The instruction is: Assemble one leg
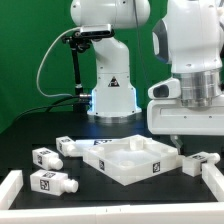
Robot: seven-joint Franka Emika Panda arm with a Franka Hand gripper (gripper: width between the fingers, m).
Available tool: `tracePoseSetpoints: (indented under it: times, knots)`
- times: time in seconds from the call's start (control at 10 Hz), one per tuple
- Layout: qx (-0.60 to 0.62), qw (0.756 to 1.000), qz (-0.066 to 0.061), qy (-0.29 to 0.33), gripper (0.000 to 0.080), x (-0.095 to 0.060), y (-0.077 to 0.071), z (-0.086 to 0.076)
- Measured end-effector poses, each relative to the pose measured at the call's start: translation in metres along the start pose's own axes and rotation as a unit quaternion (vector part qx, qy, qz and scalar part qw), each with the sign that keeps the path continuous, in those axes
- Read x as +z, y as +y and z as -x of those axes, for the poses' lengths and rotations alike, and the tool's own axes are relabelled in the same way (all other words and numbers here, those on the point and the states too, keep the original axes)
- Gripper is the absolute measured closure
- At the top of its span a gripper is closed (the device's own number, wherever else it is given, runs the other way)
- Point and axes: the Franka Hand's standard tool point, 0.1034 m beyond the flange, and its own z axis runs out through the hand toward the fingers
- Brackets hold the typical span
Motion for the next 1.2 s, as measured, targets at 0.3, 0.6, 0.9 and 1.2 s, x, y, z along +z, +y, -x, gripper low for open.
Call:
tracePoseSetpoints:
  times: [0.3,0.6,0.9,1.2]
  knots:
    - [-0.004,1.0,0.004,-0.003,0.0151,0.013,0.013,0.008]
    - [-0.002,1.0,0.006,-0.014,0.0151,0.019,0.012,0.017]
    - [-0.001,1.0,0.009,-0.017,0.0151,0.027,0.013,0.021]
    - [0.0,1.0,0.01,-0.018,0.0247,0.028,0.012,0.022]
